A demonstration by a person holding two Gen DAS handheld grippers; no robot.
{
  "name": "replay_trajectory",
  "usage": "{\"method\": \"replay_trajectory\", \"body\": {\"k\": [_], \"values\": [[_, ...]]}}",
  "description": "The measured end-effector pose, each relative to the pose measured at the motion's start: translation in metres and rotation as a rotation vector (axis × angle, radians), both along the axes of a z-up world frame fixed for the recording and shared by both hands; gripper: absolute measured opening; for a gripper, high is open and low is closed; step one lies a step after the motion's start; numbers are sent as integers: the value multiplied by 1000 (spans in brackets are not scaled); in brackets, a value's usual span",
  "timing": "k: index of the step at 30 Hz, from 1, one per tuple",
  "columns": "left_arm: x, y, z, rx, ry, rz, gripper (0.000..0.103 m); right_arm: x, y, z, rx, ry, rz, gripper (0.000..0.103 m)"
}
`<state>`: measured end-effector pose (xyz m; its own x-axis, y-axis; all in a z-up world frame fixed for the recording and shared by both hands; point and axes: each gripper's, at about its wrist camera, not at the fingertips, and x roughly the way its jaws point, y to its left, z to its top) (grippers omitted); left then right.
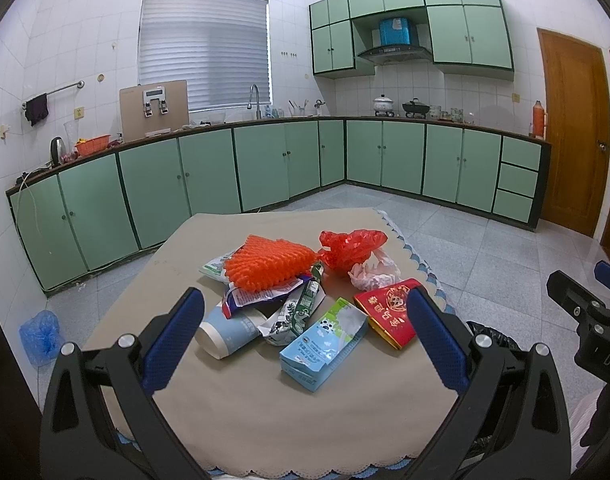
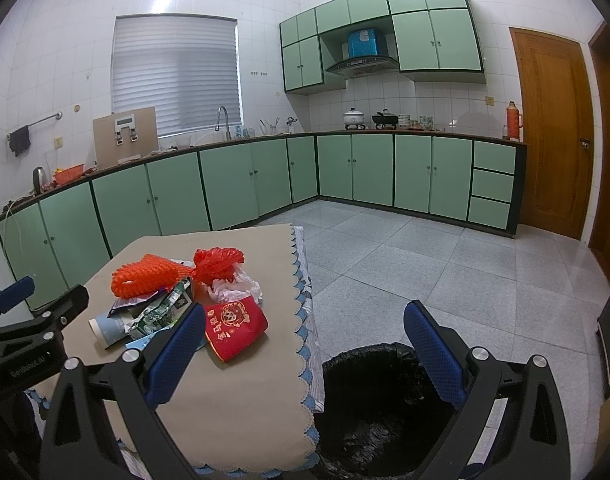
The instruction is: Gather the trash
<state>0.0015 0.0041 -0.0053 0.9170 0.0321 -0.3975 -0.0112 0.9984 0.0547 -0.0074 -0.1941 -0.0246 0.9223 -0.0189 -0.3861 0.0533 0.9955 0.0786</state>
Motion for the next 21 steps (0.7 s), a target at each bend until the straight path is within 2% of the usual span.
{"method": "replay_trajectory", "body": {"k": [13,21], "values": [[13,6,-3,0,13,10,98,19,7,-8,-1,12,14,97],[40,48,-11,17,-22,107,98,51,16,-16,35,-29,73,97]]}}
